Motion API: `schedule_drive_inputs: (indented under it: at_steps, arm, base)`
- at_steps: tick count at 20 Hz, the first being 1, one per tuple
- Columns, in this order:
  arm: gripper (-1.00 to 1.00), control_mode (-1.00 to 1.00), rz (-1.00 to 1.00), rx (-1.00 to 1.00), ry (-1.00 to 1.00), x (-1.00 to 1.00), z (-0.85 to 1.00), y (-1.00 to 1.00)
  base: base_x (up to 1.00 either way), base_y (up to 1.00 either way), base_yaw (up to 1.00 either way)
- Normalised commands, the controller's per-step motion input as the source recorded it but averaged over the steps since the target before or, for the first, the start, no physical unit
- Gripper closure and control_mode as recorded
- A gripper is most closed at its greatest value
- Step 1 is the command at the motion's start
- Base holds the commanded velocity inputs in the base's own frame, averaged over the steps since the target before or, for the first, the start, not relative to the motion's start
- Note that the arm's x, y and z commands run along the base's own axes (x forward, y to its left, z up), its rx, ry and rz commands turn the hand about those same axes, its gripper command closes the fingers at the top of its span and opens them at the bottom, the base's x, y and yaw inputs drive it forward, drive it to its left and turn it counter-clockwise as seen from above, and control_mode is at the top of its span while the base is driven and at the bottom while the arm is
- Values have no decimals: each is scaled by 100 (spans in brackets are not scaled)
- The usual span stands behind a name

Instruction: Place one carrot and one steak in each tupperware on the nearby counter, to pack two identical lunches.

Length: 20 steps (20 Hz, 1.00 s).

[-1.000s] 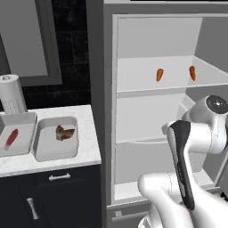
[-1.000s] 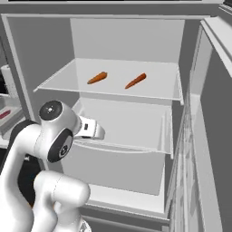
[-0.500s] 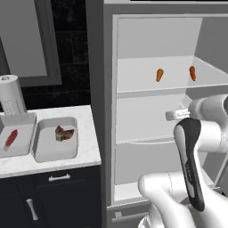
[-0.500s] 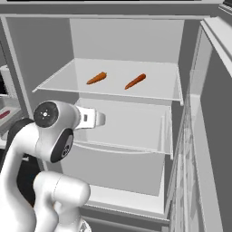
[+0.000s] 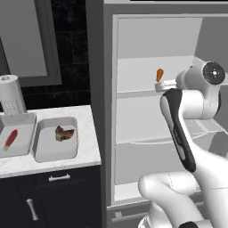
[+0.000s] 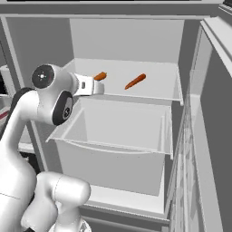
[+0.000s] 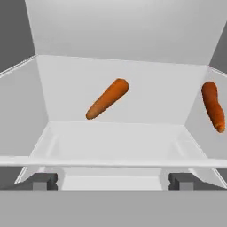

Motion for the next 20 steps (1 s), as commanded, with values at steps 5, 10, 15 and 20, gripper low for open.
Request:
schedule_drive_inputs:
  at_steps: [5, 10, 15, 20]
  arm:
    - [-100, -100, -6, 2, 8, 63, 34, 0]
    - [-100, -100, -2, 3, 14, 56, -8, 0]
    - [-100, -100, -1, 0, 7, 44, -48, 1]
    - [-100, -100, 0, 0, 2, 65, -34, 0]
  base:
    - [0, 0, 0]
    - [0, 0, 0]
    - [0, 0, 0]
    - [0, 0, 0]
